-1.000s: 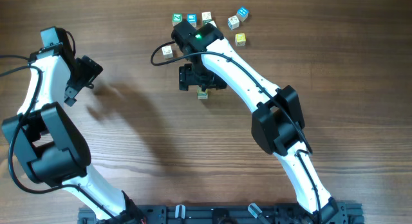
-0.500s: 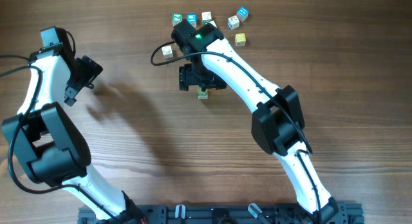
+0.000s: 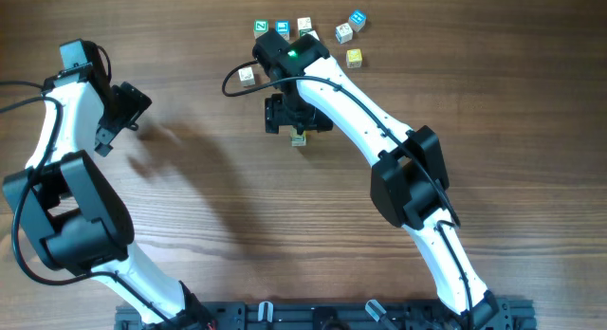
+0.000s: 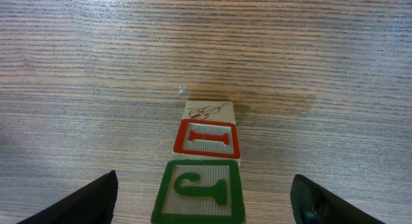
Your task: Form a tower
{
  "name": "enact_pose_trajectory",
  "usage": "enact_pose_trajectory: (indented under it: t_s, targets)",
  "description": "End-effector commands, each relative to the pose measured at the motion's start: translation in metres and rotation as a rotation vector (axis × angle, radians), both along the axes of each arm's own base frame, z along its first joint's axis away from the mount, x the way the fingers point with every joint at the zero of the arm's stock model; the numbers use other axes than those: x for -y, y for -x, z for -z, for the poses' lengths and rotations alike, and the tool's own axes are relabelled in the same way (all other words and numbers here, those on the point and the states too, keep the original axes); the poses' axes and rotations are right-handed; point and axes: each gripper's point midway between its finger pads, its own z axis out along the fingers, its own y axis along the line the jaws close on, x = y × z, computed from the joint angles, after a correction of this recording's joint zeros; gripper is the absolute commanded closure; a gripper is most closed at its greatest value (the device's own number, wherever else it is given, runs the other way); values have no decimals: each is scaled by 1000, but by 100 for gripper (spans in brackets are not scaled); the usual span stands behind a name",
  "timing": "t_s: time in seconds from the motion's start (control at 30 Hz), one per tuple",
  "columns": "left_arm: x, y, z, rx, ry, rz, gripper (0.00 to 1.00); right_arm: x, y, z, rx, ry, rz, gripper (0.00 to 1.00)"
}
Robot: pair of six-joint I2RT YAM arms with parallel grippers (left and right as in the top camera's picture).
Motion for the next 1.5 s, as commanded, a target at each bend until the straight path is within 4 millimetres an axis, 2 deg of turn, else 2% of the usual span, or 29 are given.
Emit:
enact_pose_trajectory:
  t_s: [0.0, 0.13, 0.6, 0.77, 0.9, 1.07, 1.13, 1.27, 1.37, 1.47]
  targets:
    - [-4, -3, -11, 26, -18, -9, 0, 5, -1, 12, -8, 34, 5, 14]
    - [-4, -3, -11, 26, -18, -9, 0, 5, -1, 12, -8, 34, 5, 14]
    - [-4, -3, -11, 26, -18, -9, 0, 5, -3, 15, -3, 35, 6, 27]
    - [-4, -3, -11, 26, -18, -9, 0, 7, -1, 31, -12, 42, 6, 29]
    - [-4, -3, -11, 26, -18, -9, 0, 6, -1, 31, -11, 41, 6, 30]
    - [-4, -3, -11, 26, -18, -9, 0, 6, -1, 31, -11, 41, 5, 46]
    - [-4, -3, -11, 26, -18, -9, 0, 6, -1, 31, -11, 42, 3, 47]
    - [-4, -3, -11, 26, -18, -9, 0, 6, -1, 31, -11, 42, 4, 56]
    - [-4, -3, -11, 26, -18, -9, 0, 6, -1, 31, -10, 41, 4, 57]
    - [-4, -3, -11, 26, -18, -9, 0, 6, -1, 31, -10, 41, 3, 64]
